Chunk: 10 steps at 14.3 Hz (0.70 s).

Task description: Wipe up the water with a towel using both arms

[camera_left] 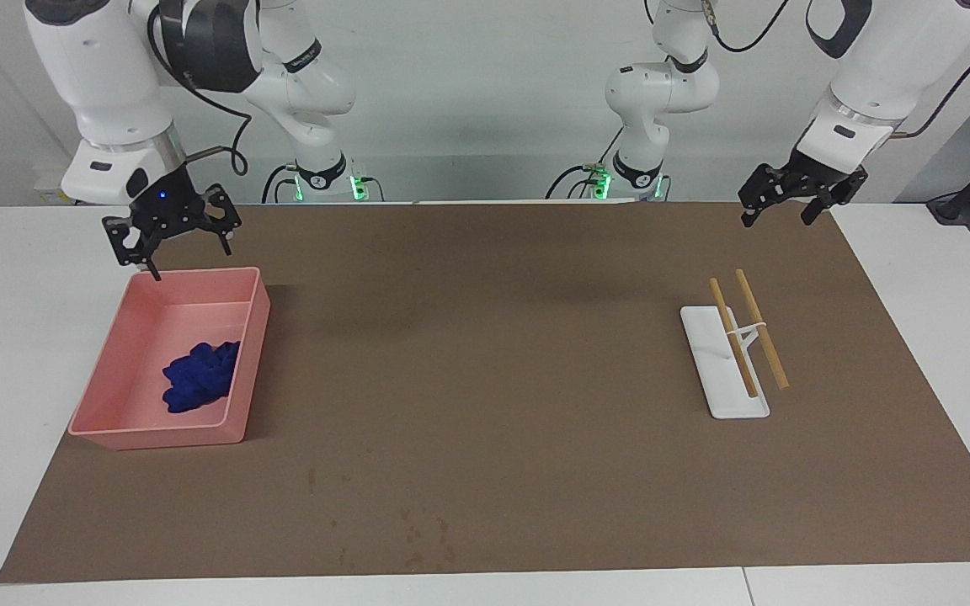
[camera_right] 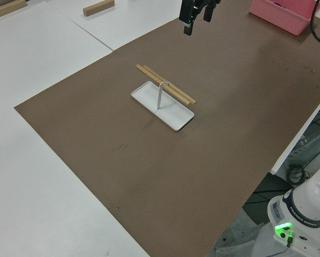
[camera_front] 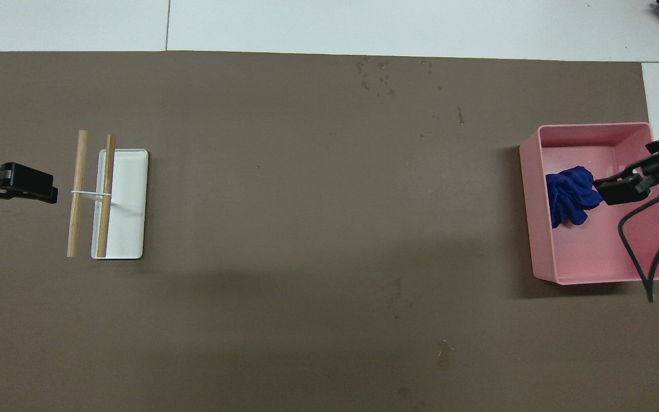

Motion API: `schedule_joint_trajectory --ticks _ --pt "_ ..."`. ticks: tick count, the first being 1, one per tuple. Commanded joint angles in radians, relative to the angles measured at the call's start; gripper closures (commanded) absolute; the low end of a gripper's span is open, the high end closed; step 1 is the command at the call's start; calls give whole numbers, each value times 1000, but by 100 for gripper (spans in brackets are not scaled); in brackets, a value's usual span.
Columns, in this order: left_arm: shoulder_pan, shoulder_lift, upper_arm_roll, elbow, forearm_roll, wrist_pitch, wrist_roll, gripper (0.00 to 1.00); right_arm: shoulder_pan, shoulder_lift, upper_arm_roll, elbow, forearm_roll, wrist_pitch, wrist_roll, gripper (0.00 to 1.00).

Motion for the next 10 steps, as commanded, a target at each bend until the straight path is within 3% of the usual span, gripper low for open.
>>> schedule_joint_trajectory --ticks 1,4,10 --pt "0 -29 -1 -32 10 7 -10 0 -16 -26 24 11 57 -41 42 0" --pt "1 -29 -1 -32 10 7 -10 0 -14 -32 45 66 89 -162 227 0" --pt "0 -29 -1 -32 10 7 -10 0 -14 -45 52 50 72 -155 252 0"
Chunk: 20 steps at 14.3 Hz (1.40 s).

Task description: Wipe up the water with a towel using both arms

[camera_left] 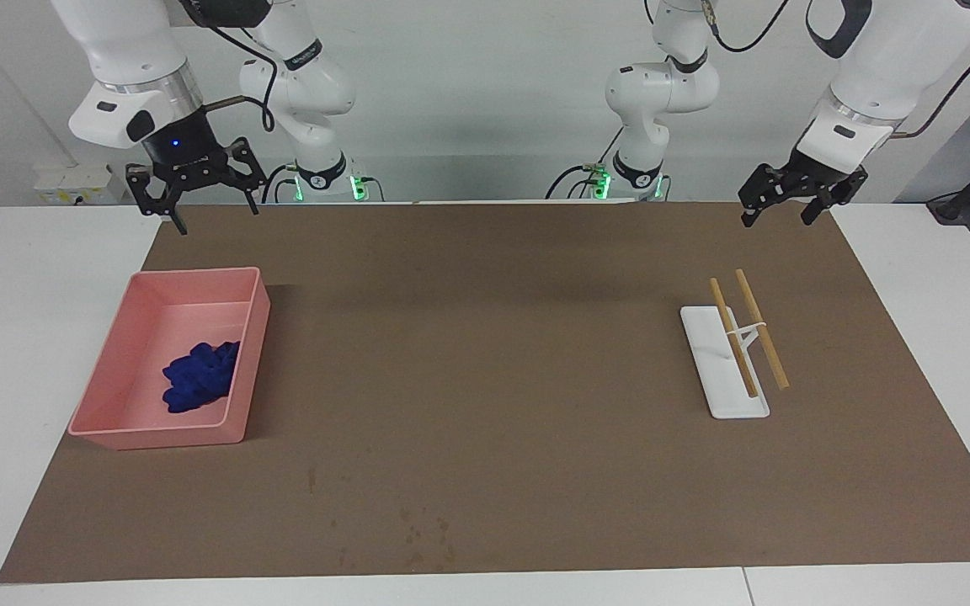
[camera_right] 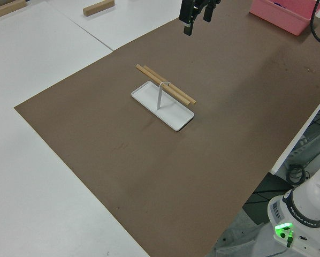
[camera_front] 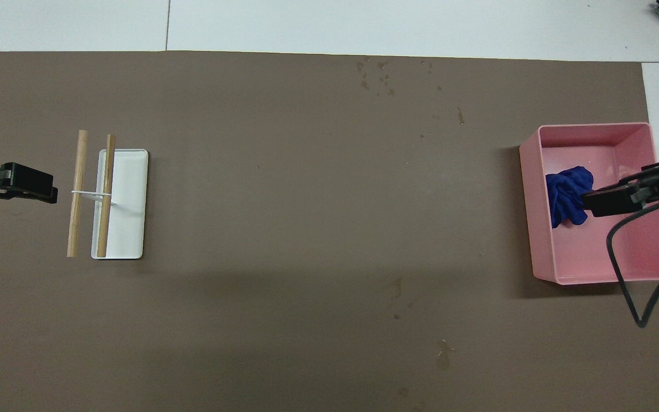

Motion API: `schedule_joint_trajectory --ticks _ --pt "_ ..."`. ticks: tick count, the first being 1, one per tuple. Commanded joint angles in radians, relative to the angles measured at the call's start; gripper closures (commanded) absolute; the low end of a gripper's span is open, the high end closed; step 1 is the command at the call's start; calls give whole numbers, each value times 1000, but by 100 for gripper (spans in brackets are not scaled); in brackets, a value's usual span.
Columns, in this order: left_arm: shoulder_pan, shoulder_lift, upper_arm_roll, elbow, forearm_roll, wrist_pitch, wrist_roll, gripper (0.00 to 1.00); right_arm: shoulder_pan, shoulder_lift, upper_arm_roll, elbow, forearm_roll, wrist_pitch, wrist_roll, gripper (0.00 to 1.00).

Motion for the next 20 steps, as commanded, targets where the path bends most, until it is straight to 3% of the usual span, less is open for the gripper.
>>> schedule_joint_trajectory --ticks 1,5,8,11,20 --pt "0 -29 -1 -32 10 7 -10 0 -13 -9 9 -5 2 8 34 0" --pt "0 -29 0 -32 10 7 -10 0 -16 4 3 18 22 6 94 0" --pt "0 -29 -1 -32 10 7 -10 0 -5 86 -5 121 3 -36 94 0" --pt "0 -29 -1 -32 10 7 -10 0 151 160 -138 241 -9 -92 96 0" --pt "0 -29 0 -32 10 7 -10 0 176 116 -192 167 0 -129 92 0"
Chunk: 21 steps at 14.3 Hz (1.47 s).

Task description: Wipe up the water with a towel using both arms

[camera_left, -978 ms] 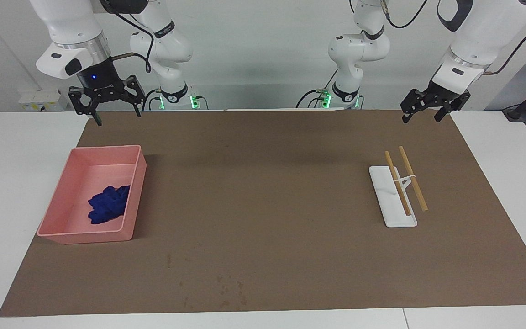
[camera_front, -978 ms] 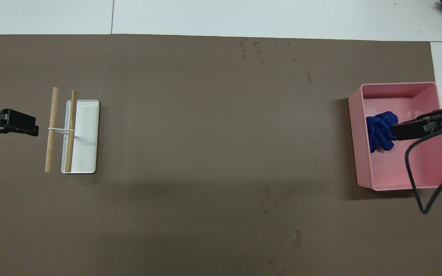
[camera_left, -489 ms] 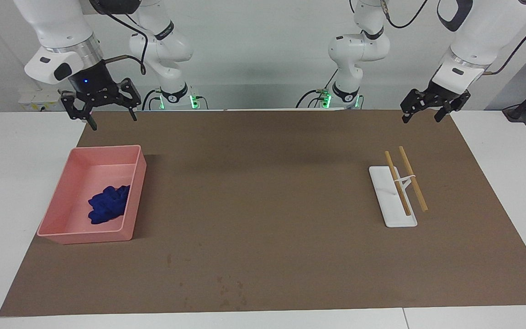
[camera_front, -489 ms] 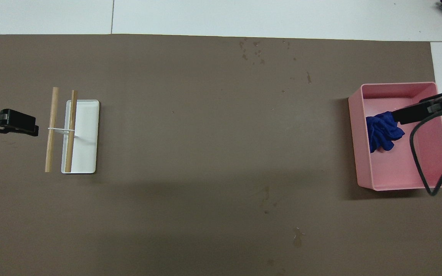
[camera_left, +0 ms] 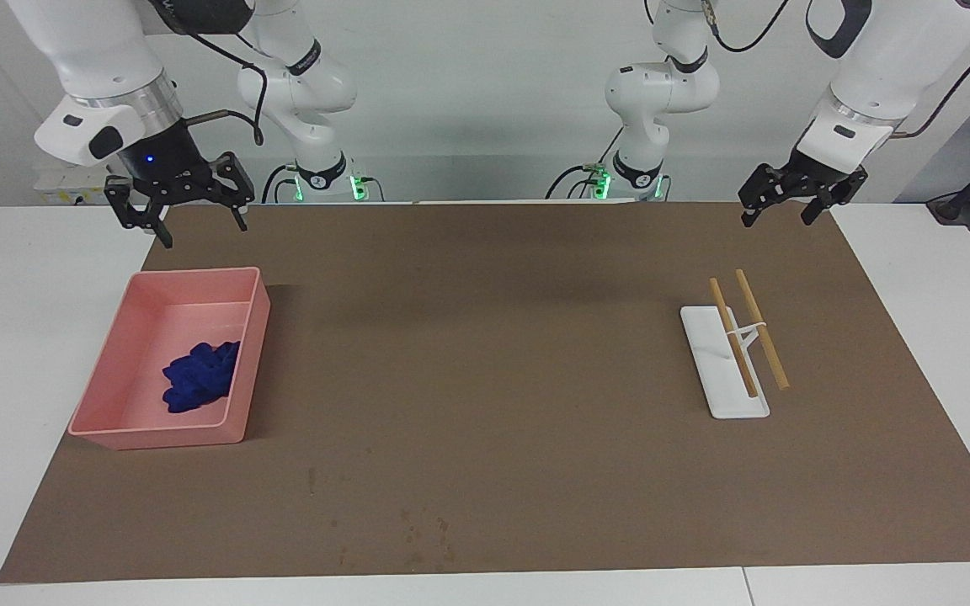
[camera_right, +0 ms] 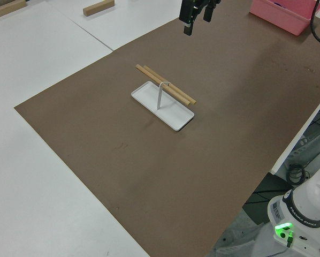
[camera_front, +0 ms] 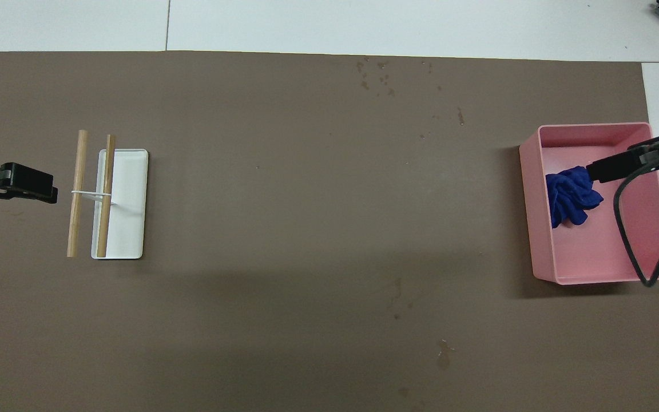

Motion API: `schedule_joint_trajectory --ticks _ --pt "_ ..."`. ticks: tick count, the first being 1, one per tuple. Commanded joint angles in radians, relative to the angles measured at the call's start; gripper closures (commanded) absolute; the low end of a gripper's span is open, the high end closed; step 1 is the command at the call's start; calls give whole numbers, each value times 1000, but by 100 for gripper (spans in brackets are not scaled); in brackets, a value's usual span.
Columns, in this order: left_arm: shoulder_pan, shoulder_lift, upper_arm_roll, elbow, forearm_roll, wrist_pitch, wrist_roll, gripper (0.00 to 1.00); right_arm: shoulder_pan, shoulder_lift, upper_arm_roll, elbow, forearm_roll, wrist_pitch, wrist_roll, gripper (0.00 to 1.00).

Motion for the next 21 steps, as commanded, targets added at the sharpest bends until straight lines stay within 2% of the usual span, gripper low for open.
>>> schedule_joint_trajectory --ticks 1,5,9,11,15,21 --pt "0 -29 -1 -32 10 7 -9 0 10 -27 -26 -25 1 -28 15 0" --pt "0 -29 -1 -32 10 7 -9 0 11 -27 -44 -19 11 -16 20 0" --pt "0 -29 0 -32 10 7 -9 0 42 -47 -58 -28 4 -74 46 0" --pt "0 -29 -1 -32 10 7 -9 0 57 -45 -98 -28 4 -64 49 0" --pt "0 -29 -1 -32 10 7 -9 0 59 -44 -103 -39 4 -13 18 0" --pt "0 -29 -1 -32 10 7 -9 0 70 -47 -121 -48 -9 -17 -20 0"
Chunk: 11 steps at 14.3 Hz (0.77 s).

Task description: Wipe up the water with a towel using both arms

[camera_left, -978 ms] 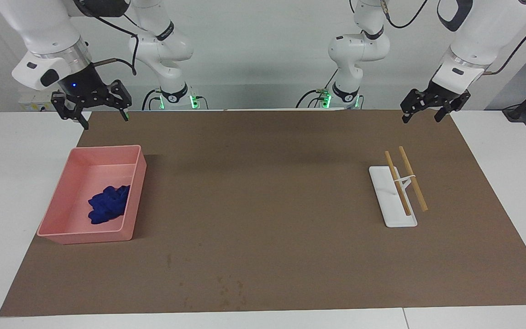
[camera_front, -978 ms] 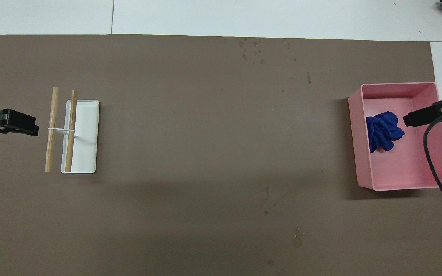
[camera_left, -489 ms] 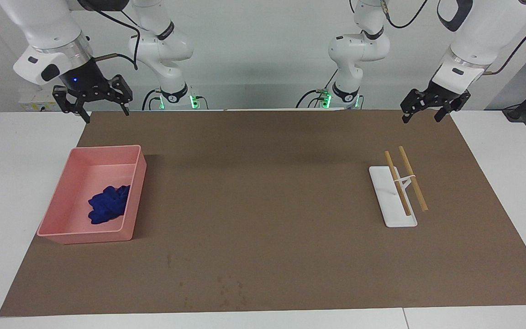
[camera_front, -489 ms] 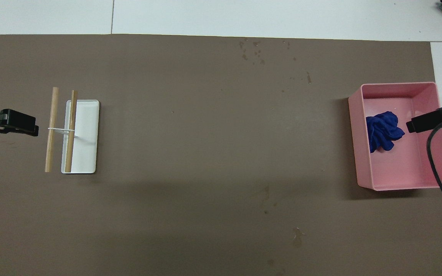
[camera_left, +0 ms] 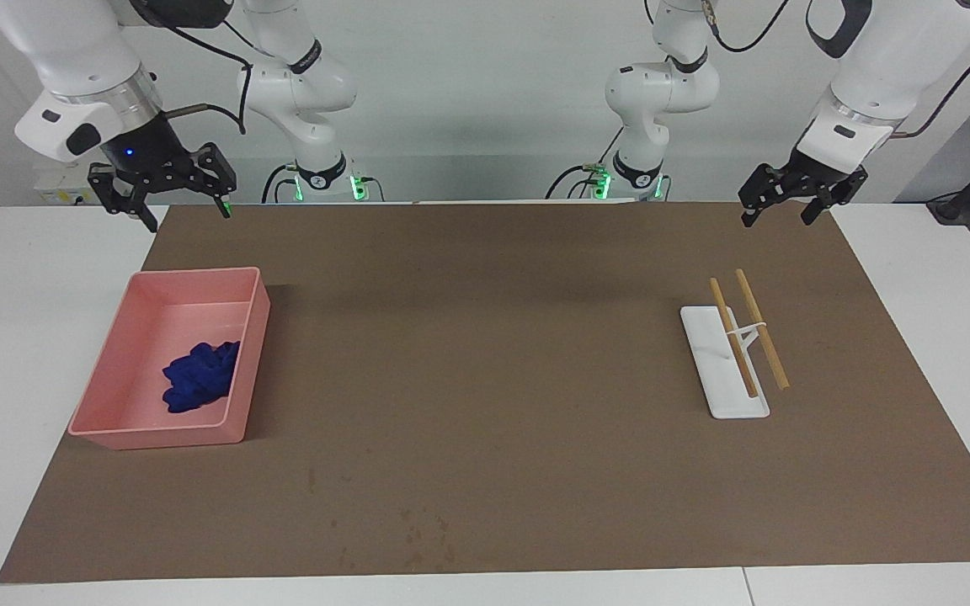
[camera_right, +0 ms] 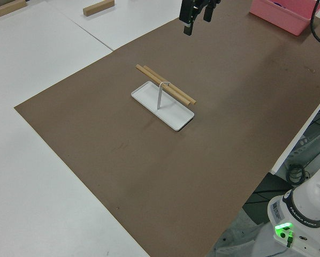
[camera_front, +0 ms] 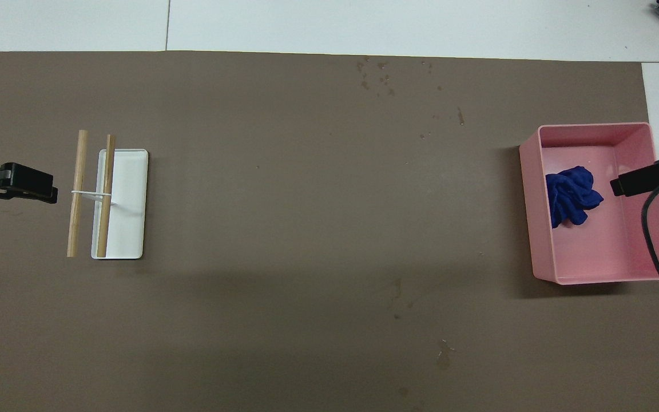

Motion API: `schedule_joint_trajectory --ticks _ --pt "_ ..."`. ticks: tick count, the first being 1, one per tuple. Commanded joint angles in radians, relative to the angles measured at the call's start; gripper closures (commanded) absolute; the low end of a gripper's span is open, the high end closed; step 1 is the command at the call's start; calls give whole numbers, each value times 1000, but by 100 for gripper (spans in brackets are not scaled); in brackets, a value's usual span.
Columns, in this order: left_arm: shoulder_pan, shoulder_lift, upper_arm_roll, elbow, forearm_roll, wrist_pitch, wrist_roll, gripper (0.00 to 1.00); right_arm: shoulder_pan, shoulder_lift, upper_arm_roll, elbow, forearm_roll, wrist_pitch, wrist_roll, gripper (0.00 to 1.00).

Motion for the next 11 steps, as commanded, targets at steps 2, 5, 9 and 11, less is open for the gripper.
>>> schedule_joint_trajectory --ticks 2,5,9,11 --pt "0 -29 -1 -32 10 7 -9 0 25 -20 -12 -30 -8 21 -14 0" --pt "0 -29 0 -32 10 7 -9 0 18 -20 -14 -27 -6 29 -6 0" --pt "0 -29 -1 -32 10 7 -9 0 31 -21 -21 -28 -2 41 44 0" --pt "0 -29 -1 -32 10 7 -9 0 32 -21 -23 -33 -2 49 44 0"
